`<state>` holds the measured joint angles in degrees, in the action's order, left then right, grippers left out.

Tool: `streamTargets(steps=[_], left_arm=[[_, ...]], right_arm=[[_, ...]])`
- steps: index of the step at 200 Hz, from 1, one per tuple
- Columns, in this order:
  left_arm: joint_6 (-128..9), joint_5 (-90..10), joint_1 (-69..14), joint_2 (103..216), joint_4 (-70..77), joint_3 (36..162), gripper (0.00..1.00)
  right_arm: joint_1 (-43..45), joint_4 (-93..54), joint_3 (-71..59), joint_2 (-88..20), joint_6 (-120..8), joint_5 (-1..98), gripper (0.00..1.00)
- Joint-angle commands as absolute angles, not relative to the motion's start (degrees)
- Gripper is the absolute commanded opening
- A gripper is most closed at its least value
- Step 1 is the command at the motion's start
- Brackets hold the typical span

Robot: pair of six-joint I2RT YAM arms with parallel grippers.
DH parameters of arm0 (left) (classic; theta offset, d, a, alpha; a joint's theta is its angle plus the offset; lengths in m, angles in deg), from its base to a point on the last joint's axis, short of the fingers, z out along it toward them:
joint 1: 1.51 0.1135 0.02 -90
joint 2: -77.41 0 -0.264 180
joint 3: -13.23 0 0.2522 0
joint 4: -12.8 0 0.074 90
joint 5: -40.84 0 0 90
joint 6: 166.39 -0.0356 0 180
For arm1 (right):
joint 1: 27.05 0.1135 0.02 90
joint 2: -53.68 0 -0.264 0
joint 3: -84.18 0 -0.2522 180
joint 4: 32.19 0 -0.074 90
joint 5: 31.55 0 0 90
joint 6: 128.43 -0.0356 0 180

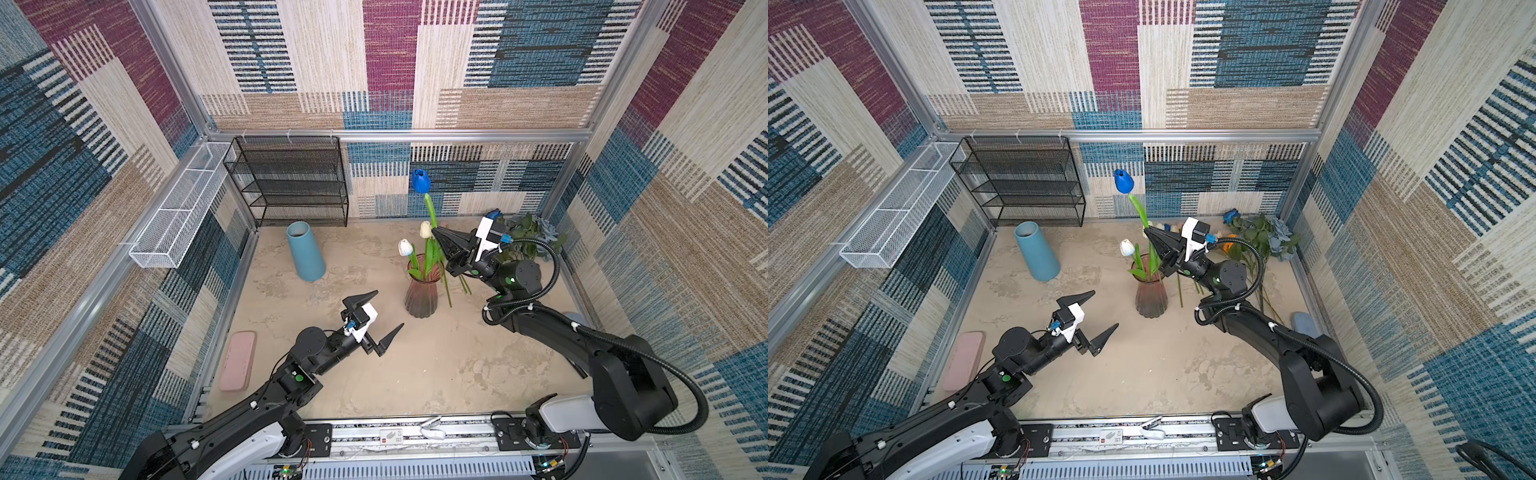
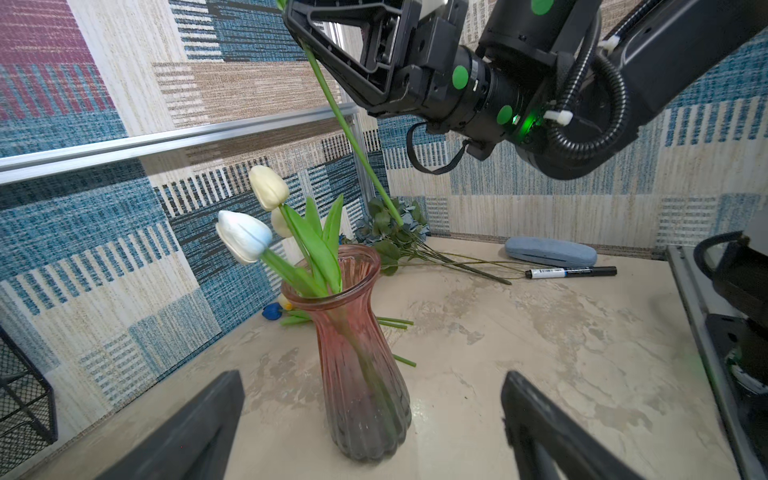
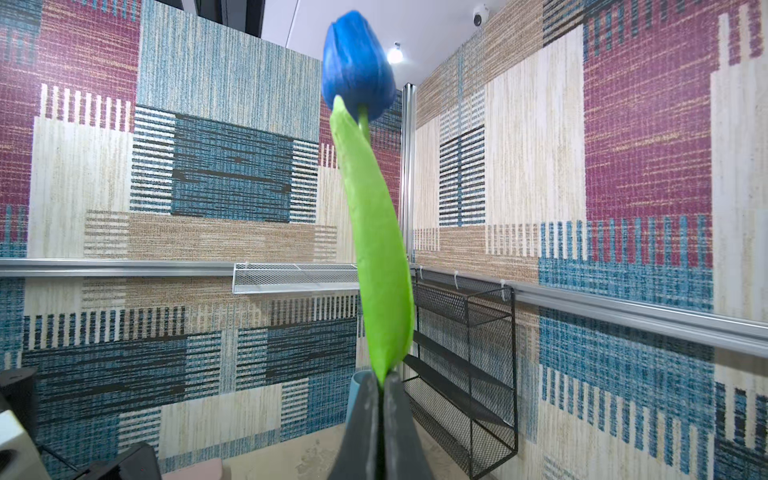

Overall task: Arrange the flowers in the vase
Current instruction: 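Lift the blue tulip and carry it toward the pink vase, then lower the blue tulip stem into the pink vase and open the right gripper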

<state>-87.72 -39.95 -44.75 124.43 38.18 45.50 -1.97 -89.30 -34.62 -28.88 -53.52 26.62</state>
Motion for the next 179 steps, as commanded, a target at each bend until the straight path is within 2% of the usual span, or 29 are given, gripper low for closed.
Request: streamTargets(steps=[1,68,132,157,179], left_arm=[[-86.58,-41.11,-44.75,124.34,38.77,45.44,0.99],[-87.69,-43.14,-44.75,124.16,37.44,44.77,0.99],[-88.68,-44.3,-44.75,125.75,37.43,45.14,0.99],[-88.87,-44.68,-44.75,125.87,37.35,45.14,0.99],[-88.86,-44.93,-44.7,125.91,37.34,45.1,0.99]], right_arm=[[-1.65,-100.28,-33.25,-32.55,-52.84,29.88,0.0],[-1.67,-106.93,-33.06,-42.11,-49.02,30.76,0.0],[-1.65,-108.24,-36.39,-44.45,-46.48,28.96,0.0],[-1.65,-108.0,-38.53,-43.73,-45.97,28.18,0.04],[-1.65,-106.43,-40.5,-42.49,-45.11,28.57,0.11]])
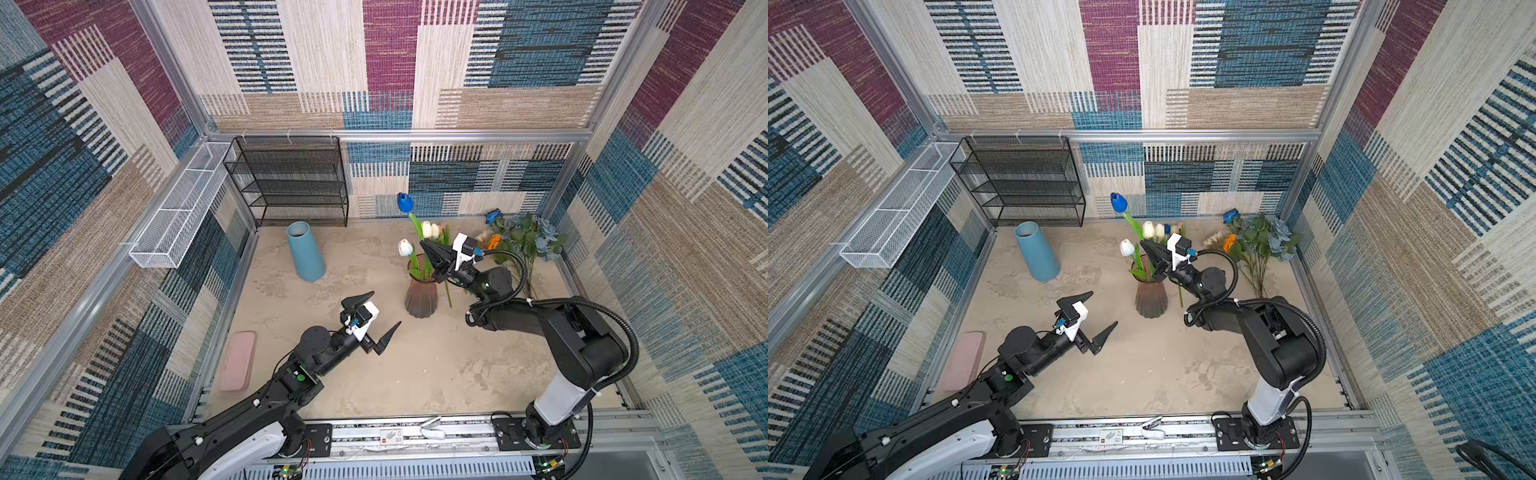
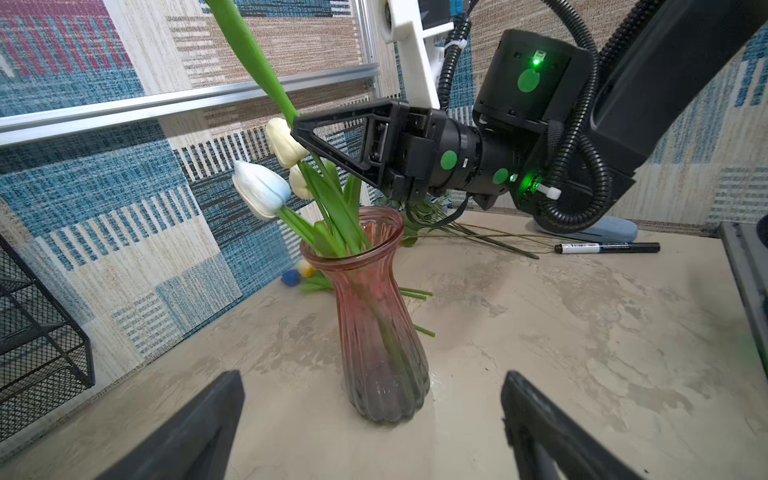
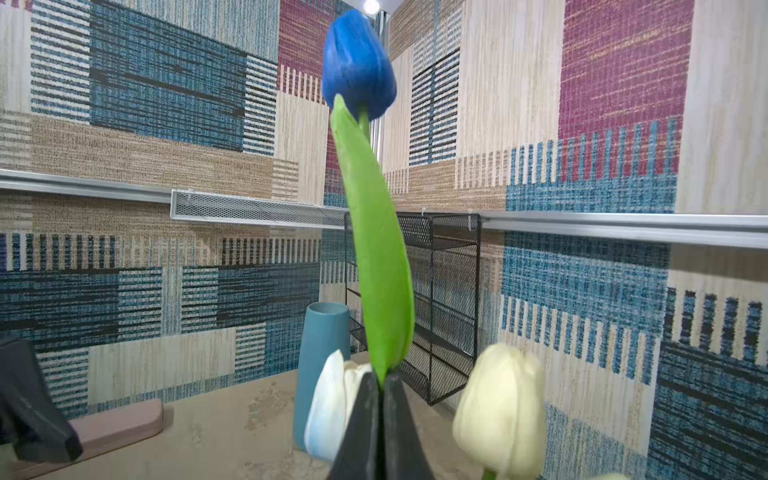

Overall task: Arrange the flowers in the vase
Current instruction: 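Lower the blue tulip stem into the pink vase and open the right gripper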

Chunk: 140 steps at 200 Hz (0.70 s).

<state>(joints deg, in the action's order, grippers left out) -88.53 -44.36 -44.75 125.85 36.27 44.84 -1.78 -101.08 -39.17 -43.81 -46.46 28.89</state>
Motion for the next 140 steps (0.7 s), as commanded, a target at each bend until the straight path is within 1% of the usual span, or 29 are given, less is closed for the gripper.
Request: streamTargets(steps=[1,17,25,31,35,75,94,108,128,140], left_arm=[[-88.86,-44.94,-44.73,125.92,37.31,45.1,0.99],[-88.82,-44.85,-44.75,126.18,37.6,45.02,0.99],[-88.68,-44.81,-44.75,126.27,37.72,45.03,0.99],[-88.57,-44.77,-44.75,126.36,37.78,45.05,0.99],[-88.42,-44.77,-44.75,126.44,37.83,45.02,0.99],[-88.05,-44.22,-44.79,127.58,38.49,45.12,0.99],[-87.9,-43.98,-44.77,127.68,38.9,45.18,0.99],[-87.89,-43.73,-44.75,127.77,38.91,45.28,0.99],[-87.92,-43.32,-44.75,128.29,39.21,45.6,0.99],[-87.86,-43.1,-44.75,128.93,39.87,45.63,0.99]], right_arm=[[-1.65,-106.24,-40.54,-42.44,-45.02,28.61,0.11],[-1.65,-102.33,-41.24,-40.8,-43.99,29.52,0.19],[-1.67,-100.29,-41.49,-39.82,-43.74,30.13,0.25],[-1.65,-99.13,-41.82,-39.08,-43.39,30.16,0.33],[-1.65,-98.25,-41.94,-38.59,-43.35,30.46,0.35],[-1.63,-89.79,-44.03,-31.34,-42.53,33.25,0.39],[-1.65,-85.88,-45.65,-25.73,-42.02,36.01,0.41],[-1.66,-80.24,-45.33,-20.77,-41.86,38.98,0.42],[-2.23,-68.73,-43.04,-14.81,-41.41,47.06,0.52],[-4.73,-61.47,-40.75,-12.99,-42.4,47.53,0.57]])
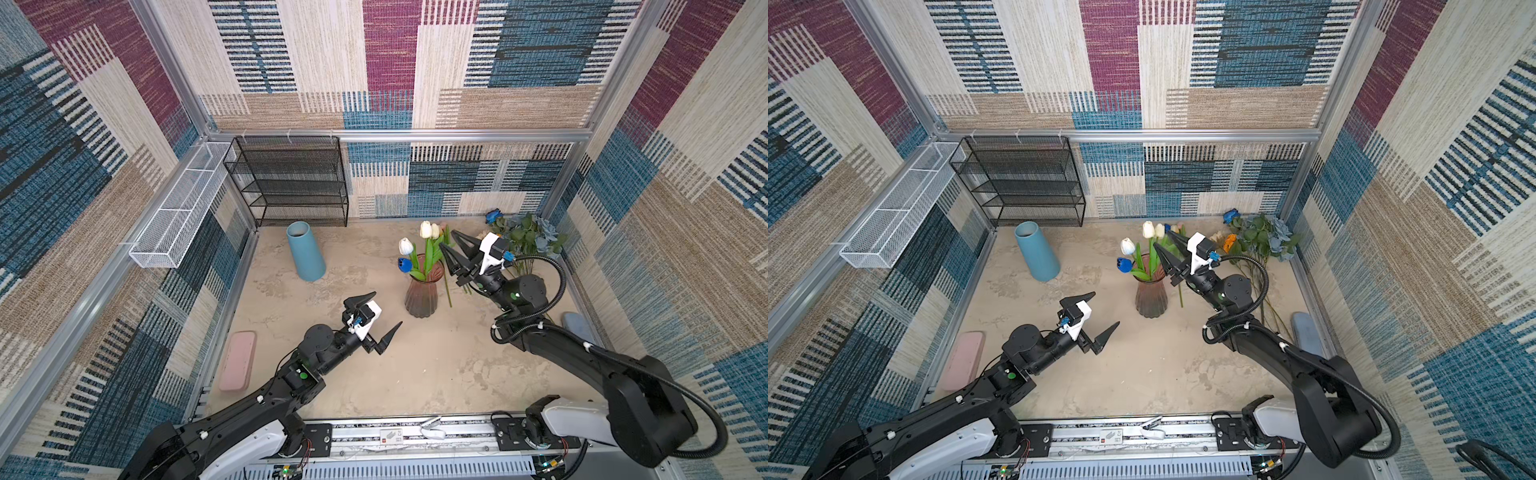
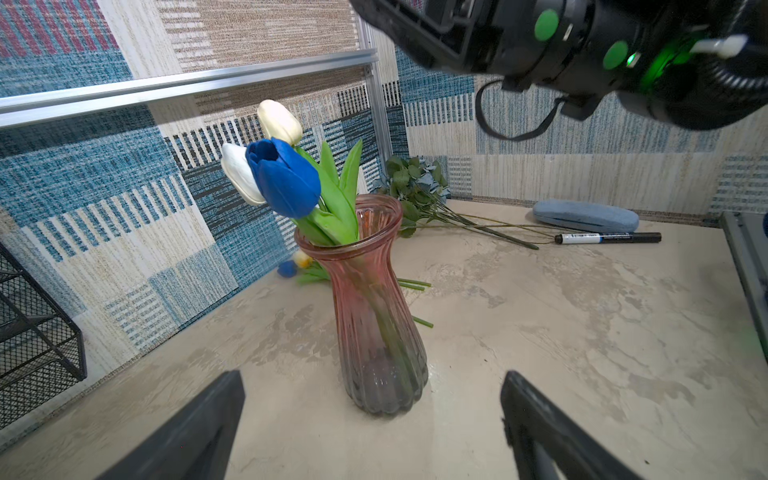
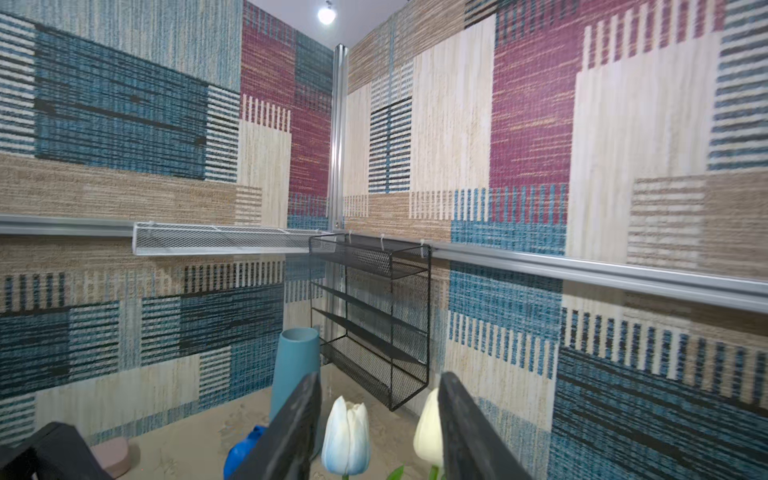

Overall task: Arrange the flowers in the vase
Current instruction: 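Lower the blue tulip stem into the pink vase and open the right gripper, then move the right gripper back down over the tulip bunch, then grasp a cream tulip stem with the right gripper and lift it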

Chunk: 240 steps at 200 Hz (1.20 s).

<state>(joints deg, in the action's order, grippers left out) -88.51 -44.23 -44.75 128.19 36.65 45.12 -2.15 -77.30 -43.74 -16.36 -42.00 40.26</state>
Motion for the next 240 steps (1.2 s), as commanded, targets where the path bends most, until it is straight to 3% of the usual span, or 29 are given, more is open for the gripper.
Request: streamTargets(steps=[1,26,54,97,122,240], left_arm=[[-87.88,-43.1,-44.75,129.01,39.98,45.67,0.99],[-87.74,-42.57,-44.77,131.06,41.8,45.72,0.99],[-87.0,-42.22,-44.75,132.75,43.82,45.4,0.99],[-86.93,-42.38,-44.75,134.46,44.5,45.42,0.99],[-86.94,-42.74,-44.75,133.95,44.3,45.13,0.99],[-86.88,-42.57,-44.72,133.79,44.0,44.41,0.99]], right_arm=[[-4.95,-60.91,-40.58,-12.88,-42.57,47.41,0.58],[-12.61,-45.41,-35.21,-13.66,-48.5,46.02,0.63],[-18.7,-27.14,-27.22,-22.92,-52.97,44.01,0.62],[-20.18,-14.16,-19.56,-41.1,-51.9,34.0,0.38],[-19.58,-7.42,-14.06,-49.18,-47.16,41.11,0.36],[-13.69,-8.48,-4.36,-63.62,-48.6,45.12,0.41]])
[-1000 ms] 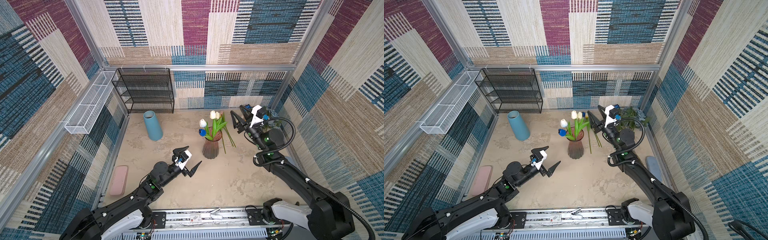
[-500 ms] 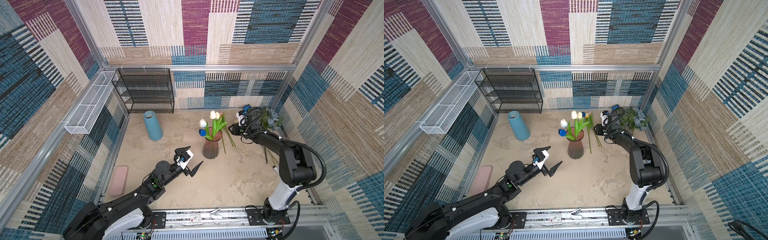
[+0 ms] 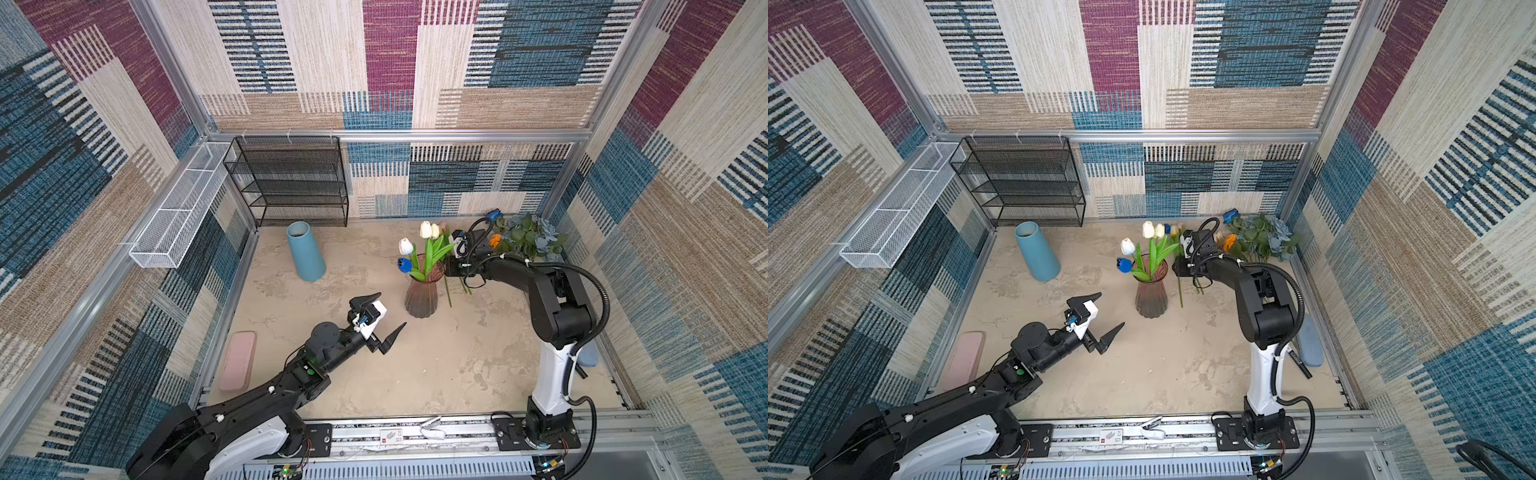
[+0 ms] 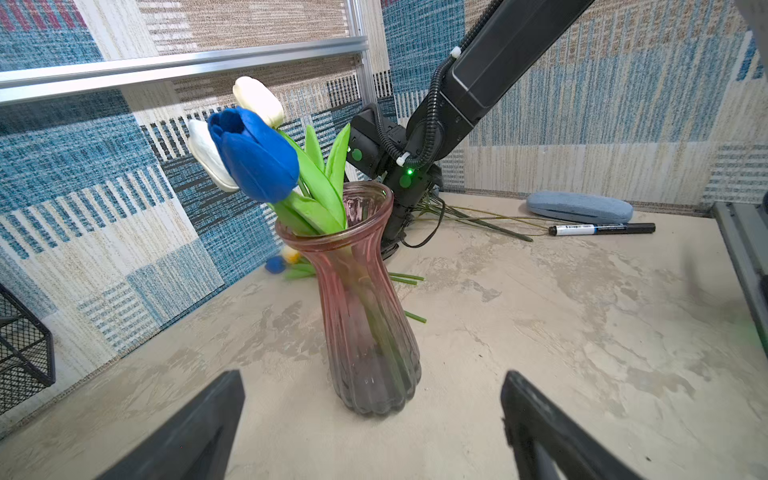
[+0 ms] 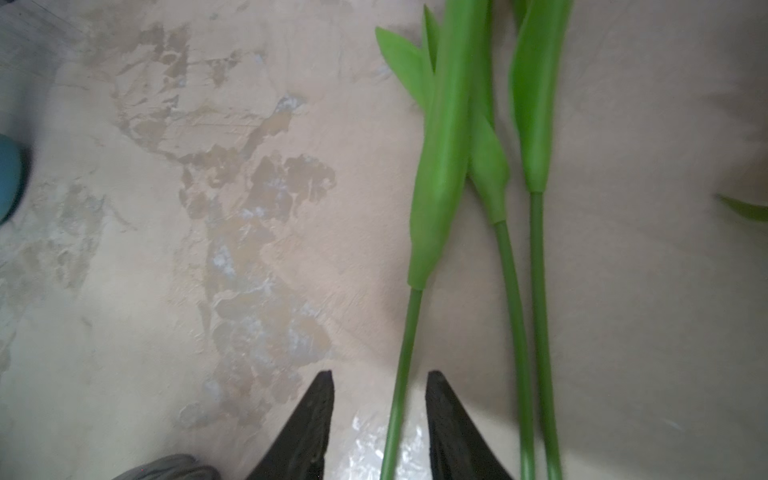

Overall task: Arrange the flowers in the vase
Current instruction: 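Grasp a cream tulip stem with the right gripper and lift it, then carry the cream tulip over the pink vase and lower its stem in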

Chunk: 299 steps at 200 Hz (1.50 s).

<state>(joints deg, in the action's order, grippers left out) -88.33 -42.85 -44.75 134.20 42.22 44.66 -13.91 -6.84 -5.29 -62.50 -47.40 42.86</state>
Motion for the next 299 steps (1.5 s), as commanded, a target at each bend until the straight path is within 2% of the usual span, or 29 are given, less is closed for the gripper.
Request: streamTargets(steps=[1,47,65,75,106,143,218,265,299], left_arm=[[-86.9,-42.57,-44.74,133.81,43.98,44.4,0.99],[-86.8,-42.57,-44.75,133.63,43.78,44.16,0.99],[-86.9,-42.63,-44.75,133.53,43.78,44.13,0.99],[-86.78,-42.66,-44.72,133.33,43.54,44.04,0.99],[-86.82,-43.1,-44.74,132.7,42.96,43.71,0.99],[-86.8,-43.84,-44.74,131.38,42.48,43.34,0.99],[-86.84,-43.55,-44.73,129.29,41.49,43.52,0.99],[-86.44,-41.06,-44.77,127.42,39.91,44.23,0.99],[-86.44,-38.1,-44.75,126.89,39.9,44.57,0.99]], right_arm=[[-13.69,-8.48,-4.36,-63.62,-48.6,45.12,0.41],[-13.23,-10.02,-2.0,-67.08,-49.2,46.7,0.4],[-12.86,-9.92,-1.11,-68.62,-49.13,47.03,0.32],[-12.8,-10.19,-0.86,-69.32,-49.32,46.88,0.24],[-12.52,-11.01,-1.41,-69.3,-49.49,47.45,0.07],[-12.52,-12.95,-4.02,-64.97,-49.59,47.63,0.0],[-12.72,-19.01,-13.1,-43.74,-51.74,47.19,0.0],[-12.73,-31.78,-24.0,-23.37,-53.45,49.6,0.0],[-12.45,-48.69,-34.08,-8.99,-53.64,43.72,0.0]])
